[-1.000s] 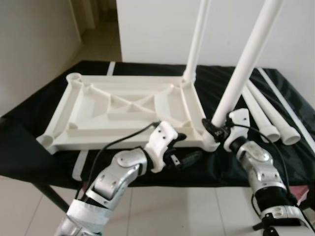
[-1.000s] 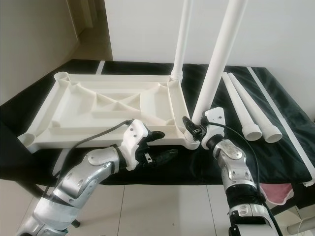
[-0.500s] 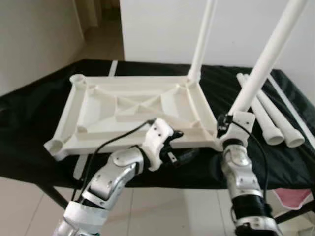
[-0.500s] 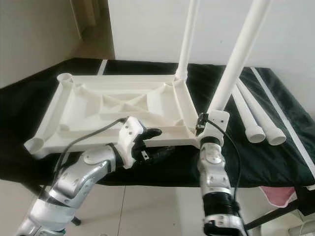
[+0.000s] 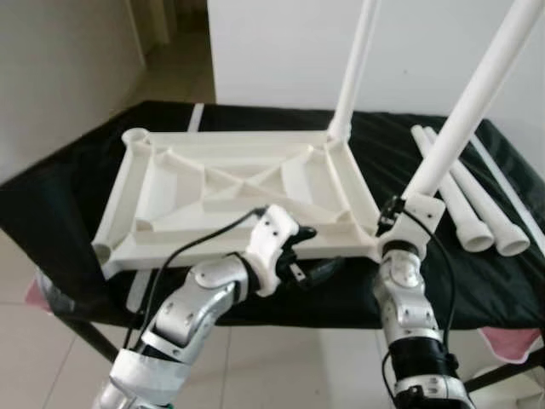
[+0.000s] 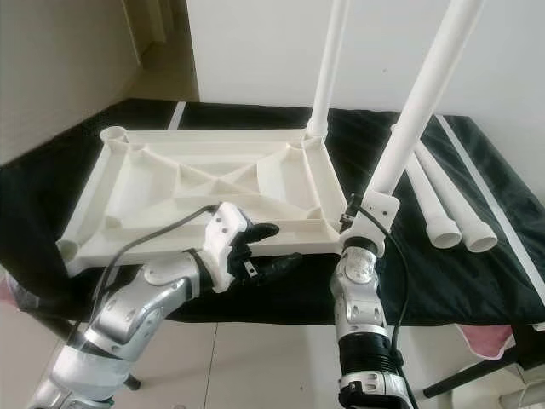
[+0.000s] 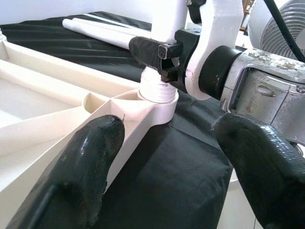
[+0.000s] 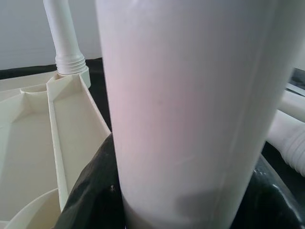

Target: Building children table

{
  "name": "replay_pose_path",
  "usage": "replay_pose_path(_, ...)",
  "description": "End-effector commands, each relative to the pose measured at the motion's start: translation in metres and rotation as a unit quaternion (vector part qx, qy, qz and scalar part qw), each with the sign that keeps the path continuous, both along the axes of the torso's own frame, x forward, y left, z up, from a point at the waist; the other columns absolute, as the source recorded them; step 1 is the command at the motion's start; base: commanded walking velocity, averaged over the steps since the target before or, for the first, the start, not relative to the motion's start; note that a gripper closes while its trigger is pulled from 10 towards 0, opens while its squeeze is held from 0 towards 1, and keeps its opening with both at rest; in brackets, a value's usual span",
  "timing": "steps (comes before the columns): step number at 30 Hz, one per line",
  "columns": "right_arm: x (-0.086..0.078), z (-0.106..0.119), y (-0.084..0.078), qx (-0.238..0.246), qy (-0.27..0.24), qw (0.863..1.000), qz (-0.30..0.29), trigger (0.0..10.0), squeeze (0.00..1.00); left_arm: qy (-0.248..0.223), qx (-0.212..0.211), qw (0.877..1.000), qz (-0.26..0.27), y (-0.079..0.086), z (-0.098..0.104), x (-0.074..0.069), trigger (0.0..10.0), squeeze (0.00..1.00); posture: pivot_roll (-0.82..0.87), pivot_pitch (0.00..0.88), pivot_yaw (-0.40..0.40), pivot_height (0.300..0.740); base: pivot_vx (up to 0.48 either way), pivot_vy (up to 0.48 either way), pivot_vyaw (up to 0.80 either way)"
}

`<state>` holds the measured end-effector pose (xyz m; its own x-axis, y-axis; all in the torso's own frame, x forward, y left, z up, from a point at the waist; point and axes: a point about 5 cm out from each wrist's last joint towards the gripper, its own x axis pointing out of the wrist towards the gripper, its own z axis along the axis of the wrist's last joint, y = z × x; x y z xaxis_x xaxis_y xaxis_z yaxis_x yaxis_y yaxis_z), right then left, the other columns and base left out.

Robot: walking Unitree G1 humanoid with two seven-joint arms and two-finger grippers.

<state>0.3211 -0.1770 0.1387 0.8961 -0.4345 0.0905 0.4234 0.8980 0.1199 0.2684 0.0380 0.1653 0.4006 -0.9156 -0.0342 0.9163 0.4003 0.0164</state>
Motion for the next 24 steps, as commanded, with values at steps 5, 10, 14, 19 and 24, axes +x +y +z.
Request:
replay_pose_path(5,-0.005,-0.009,-0.008,0.023,0.009,0.999,-0.028,10.0,0.0,0.002,0.0,1.0,-0.008,-0.001,0.001,-0.001,10.0,0.0,-0.02,0.0,-0.023,0.74,0.0,0.0,0.0)
replay_pose_path(10,-0.008,-0.006,-0.01,0.02,-0.001,1.0,-0.021,10.0,1.0,0.002,-0.005,1.0,-0.011,-0.003,0.003,-0.002,10.0,0.0,-0.03,0.0,-0.026,0.74,0.0,0.0,0.0)
replay_pose_path(14,-0.009,-0.004,-0.011,0.02,-0.005,1.0,-0.018,10.0,1.0,0.002,-0.004,1.0,-0.01,-0.003,0.002,-0.002,10.0,0.0,-0.03,0.0,-0.028,0.74,0.0,0.0,0.0)
replay_pose_path(19,-0.012,0.001,-0.013,0.008,-0.017,0.999,0.051,10.0,1.0,0.007,-0.025,1.0,-0.006,-0.004,0.009,-0.001,10.0,0.0,-0.03,0.0,-0.033,0.74,0.0,0.0,0.0)
replay_pose_path(24,-0.015,0.002,-0.015,-0.004,-0.02,0.993,0.115,10.0,0.28,0.002,-0.016,1.0,-0.007,-0.002,0.007,-0.001,10.0,0.0,-0.03,0.0,-0.034,0.74,0.0,0.0,0.0)
